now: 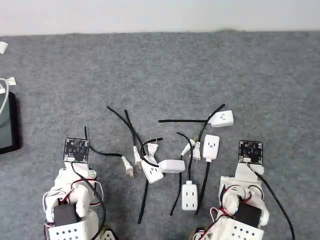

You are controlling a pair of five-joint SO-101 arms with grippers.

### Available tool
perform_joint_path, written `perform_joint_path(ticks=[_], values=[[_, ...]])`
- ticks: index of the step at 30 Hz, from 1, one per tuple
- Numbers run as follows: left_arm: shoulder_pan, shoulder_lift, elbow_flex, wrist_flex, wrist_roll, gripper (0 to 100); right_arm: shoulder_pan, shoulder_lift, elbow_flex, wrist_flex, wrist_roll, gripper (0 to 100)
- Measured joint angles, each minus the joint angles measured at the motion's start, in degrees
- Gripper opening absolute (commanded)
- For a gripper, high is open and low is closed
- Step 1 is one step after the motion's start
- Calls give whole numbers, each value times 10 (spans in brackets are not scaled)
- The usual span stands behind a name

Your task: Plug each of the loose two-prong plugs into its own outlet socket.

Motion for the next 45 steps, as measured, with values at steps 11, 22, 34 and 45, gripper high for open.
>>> perform_joint_path(ticks=[11,22,34,45], values=[[0,0,0,0,0,14,0,0,0,0,0,18],[5,0,0,0,1,15,0,0,0,0,0,20],[4,0,-45,0,0,16,-25,0,0,0,0,23],[-18,0,-217,46,20,142,20,0,-135,-26,18,80]])
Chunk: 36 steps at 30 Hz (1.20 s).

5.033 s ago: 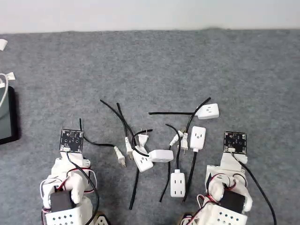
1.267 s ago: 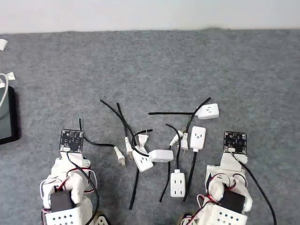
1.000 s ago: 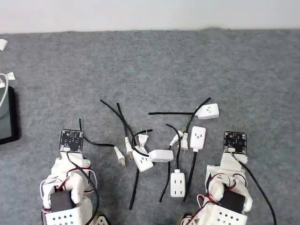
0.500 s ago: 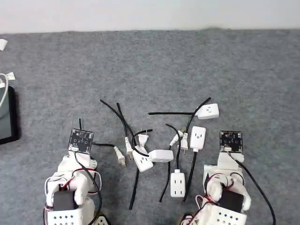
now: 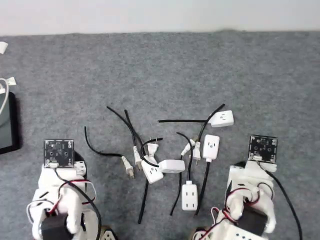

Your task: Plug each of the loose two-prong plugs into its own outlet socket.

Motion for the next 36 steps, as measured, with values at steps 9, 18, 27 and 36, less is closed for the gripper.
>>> perform_joint_path(ticks=[9,18,27,36], values=[[-17,149,-94,-1,38,115,21,-3,-92,32,40,24],[34,527,-303,11,173,117,8,199,-4,-120,-35,27],[182,573,-306,13,254,119,-2,333,-3,-165,-38,27],[295,573,-80,-215,279,117,-2,335,-3,-176,-38,27]])
